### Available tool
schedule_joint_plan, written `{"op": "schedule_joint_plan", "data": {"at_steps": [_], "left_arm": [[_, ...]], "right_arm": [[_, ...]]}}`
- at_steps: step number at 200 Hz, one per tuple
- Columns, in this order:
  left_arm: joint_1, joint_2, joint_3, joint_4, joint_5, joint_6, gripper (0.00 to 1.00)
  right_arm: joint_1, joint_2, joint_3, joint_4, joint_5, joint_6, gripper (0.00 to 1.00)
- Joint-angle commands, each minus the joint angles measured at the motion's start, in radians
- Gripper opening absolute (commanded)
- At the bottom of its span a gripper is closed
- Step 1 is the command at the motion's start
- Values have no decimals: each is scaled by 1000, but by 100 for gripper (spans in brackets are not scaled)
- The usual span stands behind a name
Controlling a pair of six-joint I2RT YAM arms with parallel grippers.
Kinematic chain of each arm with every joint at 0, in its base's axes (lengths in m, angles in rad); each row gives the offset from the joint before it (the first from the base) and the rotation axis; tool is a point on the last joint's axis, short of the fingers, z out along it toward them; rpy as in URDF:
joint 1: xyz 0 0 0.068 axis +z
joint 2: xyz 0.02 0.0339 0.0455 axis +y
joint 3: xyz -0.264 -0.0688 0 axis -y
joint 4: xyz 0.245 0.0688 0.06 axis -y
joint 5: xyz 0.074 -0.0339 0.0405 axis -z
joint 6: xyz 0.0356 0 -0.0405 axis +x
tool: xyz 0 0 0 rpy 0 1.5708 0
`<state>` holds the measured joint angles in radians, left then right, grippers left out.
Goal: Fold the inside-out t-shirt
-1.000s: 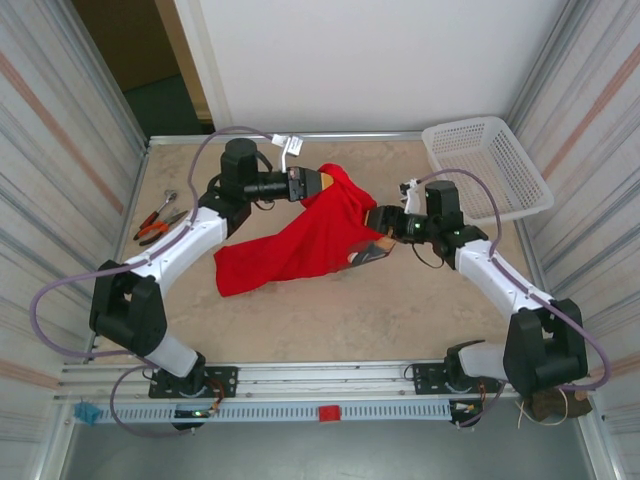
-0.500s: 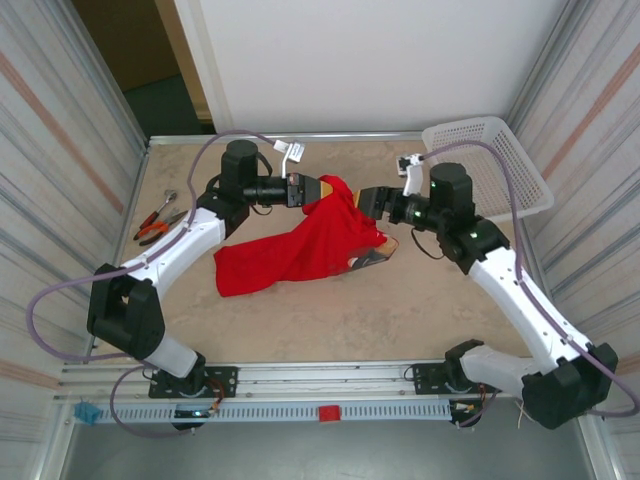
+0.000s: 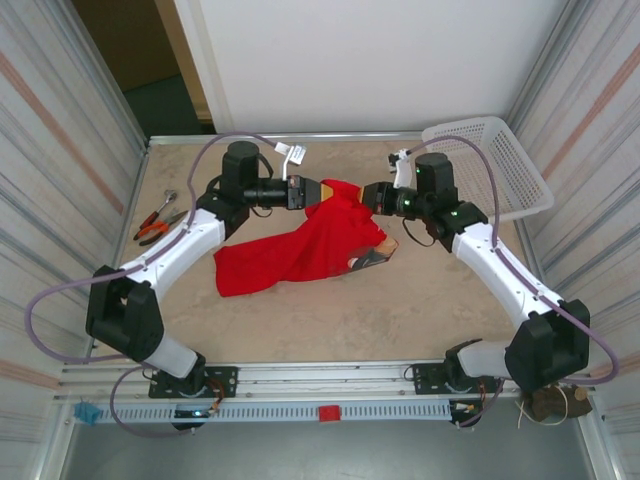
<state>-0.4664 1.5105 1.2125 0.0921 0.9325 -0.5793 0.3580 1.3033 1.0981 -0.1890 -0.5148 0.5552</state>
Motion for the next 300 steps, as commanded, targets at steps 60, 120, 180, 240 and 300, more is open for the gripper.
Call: {"op": "schedule_joint_plan", "data": {"at_steps": [60, 120, 180, 240, 300], "left_arm": [[-11, -51, -232, -43, -80, 120, 39], [-169, -214, -73, -224, -557, 372, 50], [-238, -127, 69, -215, -643, 490, 53], [-238, -18, 137, -189, -571, 506, 55], [-144, 101, 159, -120, -431, 388, 3]], "right_arm": [[-67, -85, 59, 187, -202, 201, 0], [-54, -114, 29, 135, -167, 179, 0], [-11, -108, 26, 86, -136, 141, 0], [2, -119, 25, 72, -130, 135, 0], [-1, -127, 26, 53, -126, 114, 0]]}}
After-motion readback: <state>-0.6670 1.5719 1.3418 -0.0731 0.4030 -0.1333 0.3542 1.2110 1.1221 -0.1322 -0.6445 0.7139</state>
